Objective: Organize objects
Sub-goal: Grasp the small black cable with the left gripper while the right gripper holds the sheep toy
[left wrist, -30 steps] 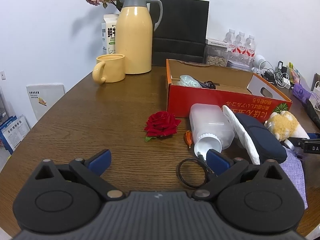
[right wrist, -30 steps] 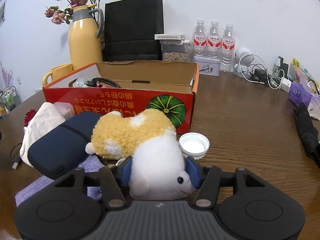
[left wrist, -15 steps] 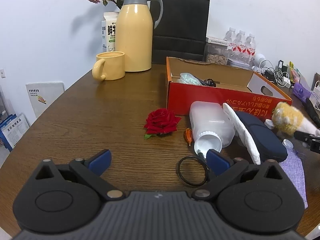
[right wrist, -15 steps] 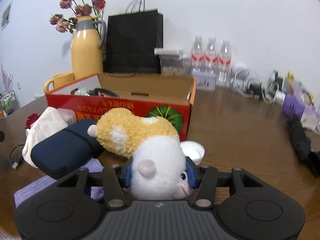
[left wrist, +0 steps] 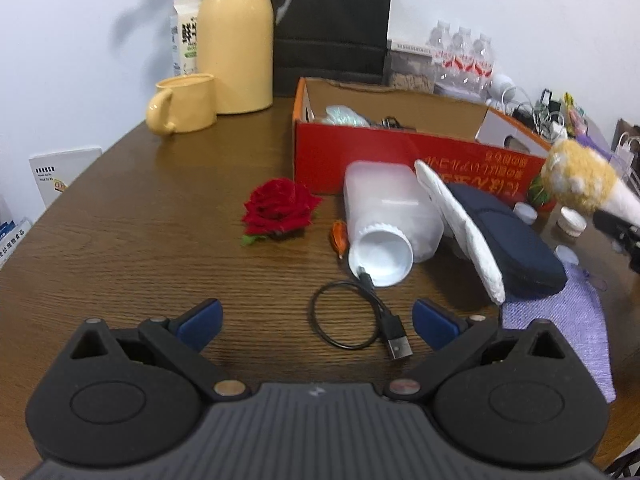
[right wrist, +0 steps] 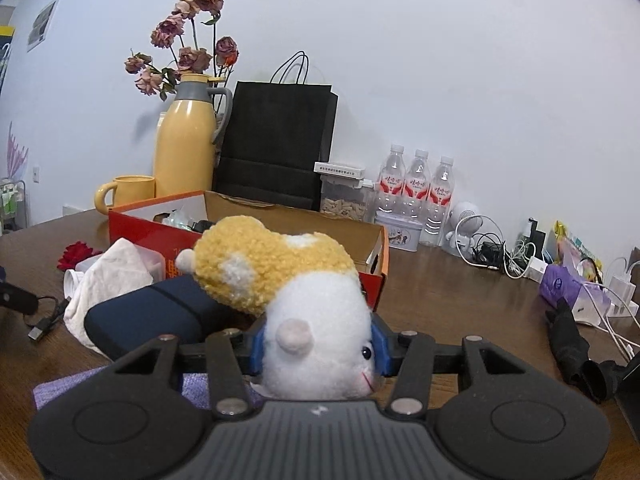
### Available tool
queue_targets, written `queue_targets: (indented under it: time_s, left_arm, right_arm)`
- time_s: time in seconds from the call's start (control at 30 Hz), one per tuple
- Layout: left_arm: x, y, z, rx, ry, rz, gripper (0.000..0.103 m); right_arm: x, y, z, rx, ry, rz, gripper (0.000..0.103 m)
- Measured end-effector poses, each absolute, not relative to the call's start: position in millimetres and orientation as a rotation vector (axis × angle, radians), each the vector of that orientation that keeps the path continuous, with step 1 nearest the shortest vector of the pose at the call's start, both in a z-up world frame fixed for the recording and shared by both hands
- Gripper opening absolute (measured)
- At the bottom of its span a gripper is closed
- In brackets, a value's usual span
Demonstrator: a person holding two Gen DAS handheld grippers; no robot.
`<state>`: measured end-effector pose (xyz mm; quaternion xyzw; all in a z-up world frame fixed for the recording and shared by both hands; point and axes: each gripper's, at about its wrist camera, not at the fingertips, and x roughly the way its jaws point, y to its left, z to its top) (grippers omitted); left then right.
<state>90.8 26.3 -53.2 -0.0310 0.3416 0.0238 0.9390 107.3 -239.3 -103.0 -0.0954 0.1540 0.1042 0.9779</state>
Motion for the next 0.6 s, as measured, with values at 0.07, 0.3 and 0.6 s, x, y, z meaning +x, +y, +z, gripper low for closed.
queue_targets:
  time_s: [0.07,0.3,0.6]
  left_arm:
    - [95,22,-57,-0.067,0.712,0.055,0.103]
    - [86,3,-57,-0.013,0.691,0.064,0.082]
    - [84,-13,-58,0.038,0.679,0.002,0.031]
  right_arm:
    - [106,-239,-103,-0.193,0.307,0.207,0.048]
    - [105,-239,-103,-0.193,0.299,0.2,0.048]
    - [103,-240,-103,-0.188,0.29,0.197,0.048]
